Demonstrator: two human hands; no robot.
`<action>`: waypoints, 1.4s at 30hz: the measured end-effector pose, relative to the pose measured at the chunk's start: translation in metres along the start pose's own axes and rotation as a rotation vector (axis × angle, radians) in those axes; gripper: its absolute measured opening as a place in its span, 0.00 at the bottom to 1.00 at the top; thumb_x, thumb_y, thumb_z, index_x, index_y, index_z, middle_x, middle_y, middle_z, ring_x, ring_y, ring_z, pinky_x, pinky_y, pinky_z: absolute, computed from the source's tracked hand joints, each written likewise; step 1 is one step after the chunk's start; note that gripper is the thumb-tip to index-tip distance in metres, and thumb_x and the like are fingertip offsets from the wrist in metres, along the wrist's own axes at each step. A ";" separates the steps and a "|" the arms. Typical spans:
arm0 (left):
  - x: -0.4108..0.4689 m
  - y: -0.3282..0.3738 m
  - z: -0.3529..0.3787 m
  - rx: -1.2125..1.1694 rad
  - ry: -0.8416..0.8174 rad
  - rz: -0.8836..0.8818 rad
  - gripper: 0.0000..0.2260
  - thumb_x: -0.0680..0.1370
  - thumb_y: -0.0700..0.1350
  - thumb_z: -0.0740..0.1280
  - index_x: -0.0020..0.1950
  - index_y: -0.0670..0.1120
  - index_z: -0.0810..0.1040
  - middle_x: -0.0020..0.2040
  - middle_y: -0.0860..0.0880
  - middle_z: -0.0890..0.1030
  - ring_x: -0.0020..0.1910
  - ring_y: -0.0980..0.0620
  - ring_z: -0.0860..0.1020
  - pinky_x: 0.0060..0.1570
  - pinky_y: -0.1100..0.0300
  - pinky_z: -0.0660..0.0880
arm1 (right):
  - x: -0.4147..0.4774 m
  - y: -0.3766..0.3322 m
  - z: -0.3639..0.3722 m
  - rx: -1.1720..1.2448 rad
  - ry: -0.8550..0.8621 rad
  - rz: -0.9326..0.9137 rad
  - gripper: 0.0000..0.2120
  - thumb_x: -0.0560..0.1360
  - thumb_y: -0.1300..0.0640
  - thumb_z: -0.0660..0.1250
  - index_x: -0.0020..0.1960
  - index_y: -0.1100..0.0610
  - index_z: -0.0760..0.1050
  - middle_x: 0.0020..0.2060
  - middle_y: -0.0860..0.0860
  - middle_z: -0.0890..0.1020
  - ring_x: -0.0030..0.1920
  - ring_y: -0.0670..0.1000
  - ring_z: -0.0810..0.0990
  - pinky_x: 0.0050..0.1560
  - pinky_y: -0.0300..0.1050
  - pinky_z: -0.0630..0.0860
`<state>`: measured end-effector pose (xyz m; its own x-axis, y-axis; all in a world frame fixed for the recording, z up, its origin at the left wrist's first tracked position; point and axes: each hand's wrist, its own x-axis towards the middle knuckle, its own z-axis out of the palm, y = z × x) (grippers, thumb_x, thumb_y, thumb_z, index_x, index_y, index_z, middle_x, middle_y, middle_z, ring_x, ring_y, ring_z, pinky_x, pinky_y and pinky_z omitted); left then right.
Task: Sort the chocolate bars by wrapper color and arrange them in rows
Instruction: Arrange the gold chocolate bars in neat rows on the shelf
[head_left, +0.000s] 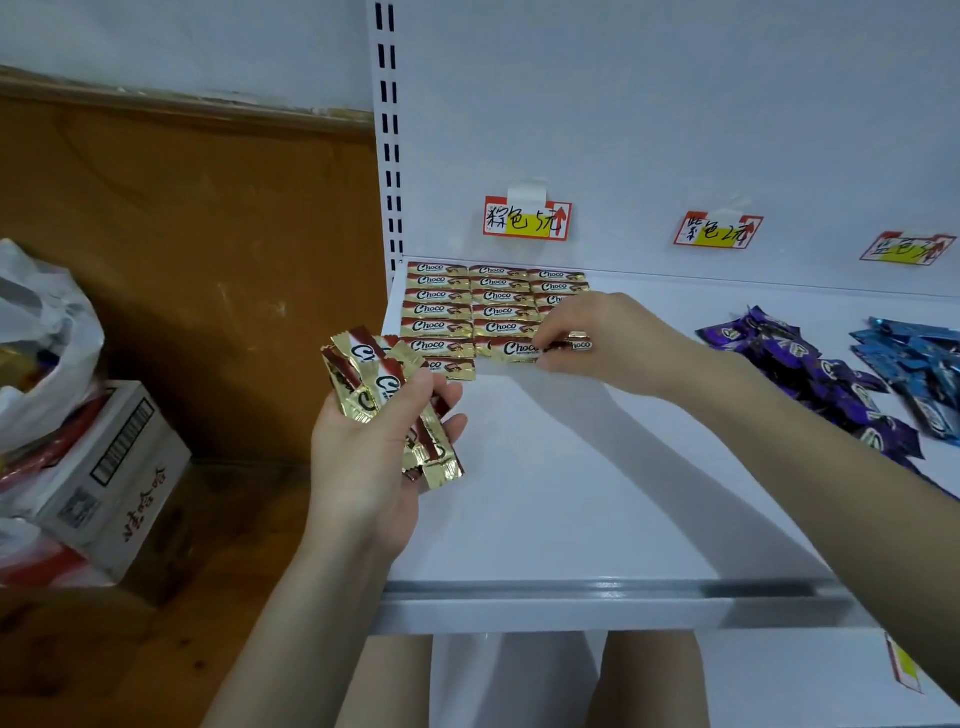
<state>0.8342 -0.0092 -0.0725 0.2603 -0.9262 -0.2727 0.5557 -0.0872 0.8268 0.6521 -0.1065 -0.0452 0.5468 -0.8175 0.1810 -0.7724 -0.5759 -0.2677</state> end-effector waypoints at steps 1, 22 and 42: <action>0.000 -0.001 0.001 0.002 -0.003 -0.004 0.15 0.73 0.41 0.69 0.60 0.46 0.76 0.46 0.46 0.84 0.38 0.53 0.84 0.34 0.59 0.80 | 0.002 0.003 0.001 -0.013 -0.018 0.002 0.08 0.73 0.61 0.68 0.51 0.61 0.80 0.49 0.54 0.81 0.50 0.53 0.77 0.50 0.42 0.68; 0.007 -0.008 0.000 -0.001 0.024 -0.012 0.14 0.73 0.40 0.68 0.58 0.47 0.76 0.48 0.45 0.83 0.38 0.52 0.84 0.34 0.59 0.80 | 0.011 0.008 0.027 -0.013 -0.066 -0.062 0.06 0.74 0.59 0.67 0.47 0.59 0.81 0.45 0.52 0.81 0.47 0.52 0.76 0.50 0.51 0.72; 0.003 -0.007 -0.006 -0.046 0.037 0.013 0.15 0.73 0.40 0.68 0.60 0.47 0.76 0.49 0.45 0.83 0.38 0.52 0.84 0.33 0.59 0.79 | 0.012 0.001 0.026 0.002 -0.012 -0.067 0.08 0.74 0.59 0.67 0.51 0.60 0.81 0.48 0.53 0.81 0.50 0.53 0.76 0.50 0.44 0.69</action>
<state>0.8361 -0.0095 -0.0818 0.2961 -0.9131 -0.2802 0.5874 -0.0573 0.8073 0.6664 -0.1162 -0.0683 0.6010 -0.7769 0.1877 -0.7332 -0.6294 -0.2574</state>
